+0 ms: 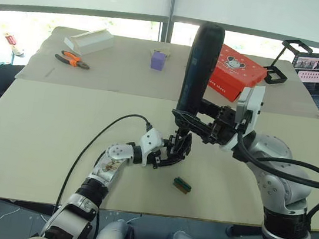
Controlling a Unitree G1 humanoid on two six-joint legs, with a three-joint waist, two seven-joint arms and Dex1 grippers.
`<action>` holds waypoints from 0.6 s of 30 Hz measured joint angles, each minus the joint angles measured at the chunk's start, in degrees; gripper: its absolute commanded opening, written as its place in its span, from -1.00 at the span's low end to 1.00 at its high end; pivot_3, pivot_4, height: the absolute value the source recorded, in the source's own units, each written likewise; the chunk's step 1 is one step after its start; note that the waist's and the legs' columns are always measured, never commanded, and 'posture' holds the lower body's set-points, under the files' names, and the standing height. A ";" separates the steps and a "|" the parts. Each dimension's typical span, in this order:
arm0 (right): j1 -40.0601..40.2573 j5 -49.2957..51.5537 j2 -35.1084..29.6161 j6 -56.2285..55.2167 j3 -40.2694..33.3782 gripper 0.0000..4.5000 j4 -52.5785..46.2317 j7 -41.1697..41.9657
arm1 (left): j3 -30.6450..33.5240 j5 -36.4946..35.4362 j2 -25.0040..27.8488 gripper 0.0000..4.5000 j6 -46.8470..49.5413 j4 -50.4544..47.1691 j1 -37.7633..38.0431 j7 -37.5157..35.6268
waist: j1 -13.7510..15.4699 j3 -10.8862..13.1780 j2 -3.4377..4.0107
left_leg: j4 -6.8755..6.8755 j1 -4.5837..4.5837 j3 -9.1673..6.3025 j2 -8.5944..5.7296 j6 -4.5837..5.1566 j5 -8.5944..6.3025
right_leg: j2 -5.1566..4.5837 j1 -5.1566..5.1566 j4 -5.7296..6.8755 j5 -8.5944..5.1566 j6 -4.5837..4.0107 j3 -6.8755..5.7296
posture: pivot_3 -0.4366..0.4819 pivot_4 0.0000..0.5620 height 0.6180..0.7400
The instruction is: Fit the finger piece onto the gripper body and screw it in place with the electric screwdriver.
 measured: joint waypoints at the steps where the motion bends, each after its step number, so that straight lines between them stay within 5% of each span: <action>1: 0.10 -0.05 0.08 -0.03 0.07 -0.15 0.01 -0.12 | 0.00 0.02 0.00 0.08 -0.01 0.00 0.02 0.03 | 0.00 0.00 0.00 | 0.00 0.01 0.00 0.00 0.00 0.00 | -0.01 0.01 0.00 0.00 0.00 0.00 | -0.05 -0.47 1.00; 18: 0.92 -2.14 -0.25 -2.72 1.72 -0.15 0.05 0.26 | -0.03 0.01 -0.09 0.08 -0.23 -0.12 0.53 0.30 | -0.02 -0.05 -0.01 | -0.22 0.23 -0.04 0.00 0.00 -0.01 | -0.07 0.19 -0.22 0.00 0.00 -0.04 | -0.05 -0.47 1.00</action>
